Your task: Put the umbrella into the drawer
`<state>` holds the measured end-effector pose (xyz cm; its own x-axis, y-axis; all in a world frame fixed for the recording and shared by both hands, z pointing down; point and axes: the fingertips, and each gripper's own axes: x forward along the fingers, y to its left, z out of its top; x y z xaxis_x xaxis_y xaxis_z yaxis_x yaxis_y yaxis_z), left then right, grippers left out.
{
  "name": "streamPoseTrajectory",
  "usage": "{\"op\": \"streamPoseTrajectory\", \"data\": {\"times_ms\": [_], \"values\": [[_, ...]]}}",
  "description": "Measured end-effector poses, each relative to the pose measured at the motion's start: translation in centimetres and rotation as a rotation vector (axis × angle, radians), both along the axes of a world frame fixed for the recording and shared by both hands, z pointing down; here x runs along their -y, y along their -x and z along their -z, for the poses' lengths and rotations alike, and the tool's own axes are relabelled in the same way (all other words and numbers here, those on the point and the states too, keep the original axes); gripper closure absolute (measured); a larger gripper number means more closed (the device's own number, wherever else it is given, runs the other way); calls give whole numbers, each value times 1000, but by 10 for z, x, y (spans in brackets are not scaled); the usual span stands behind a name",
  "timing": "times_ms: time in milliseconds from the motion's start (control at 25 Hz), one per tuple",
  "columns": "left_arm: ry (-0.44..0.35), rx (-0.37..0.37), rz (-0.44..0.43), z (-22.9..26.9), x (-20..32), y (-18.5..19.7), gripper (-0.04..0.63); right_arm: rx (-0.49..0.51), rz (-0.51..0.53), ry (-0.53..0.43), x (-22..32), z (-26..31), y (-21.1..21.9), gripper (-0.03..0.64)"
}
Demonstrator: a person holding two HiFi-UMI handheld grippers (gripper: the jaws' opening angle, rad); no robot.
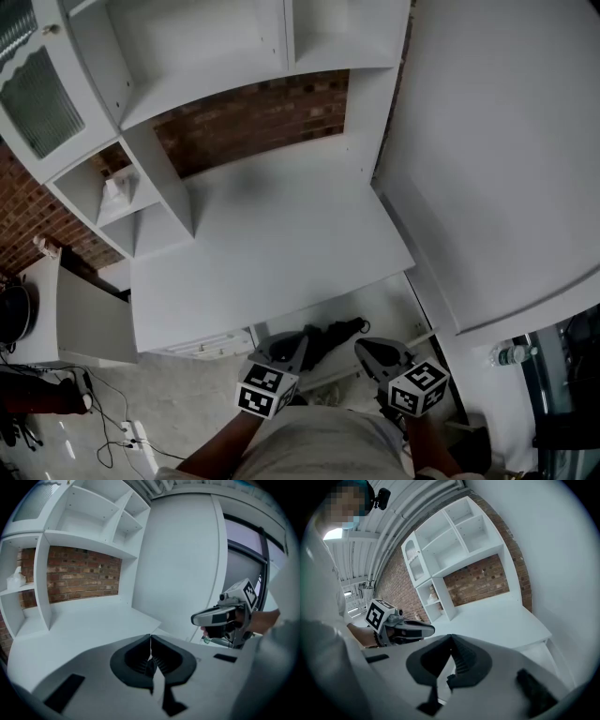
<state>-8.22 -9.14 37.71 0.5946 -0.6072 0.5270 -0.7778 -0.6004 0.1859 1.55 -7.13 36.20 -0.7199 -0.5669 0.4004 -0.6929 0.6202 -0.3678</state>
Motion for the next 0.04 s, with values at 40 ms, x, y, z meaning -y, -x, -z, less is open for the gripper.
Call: {"op": "streamPoseTrajectory", "data": {"times_ms": [40], "values": [[3, 0, 5, 0, -2, 1, 578, -2, 2, 3, -3, 0, 0, 589]]}}
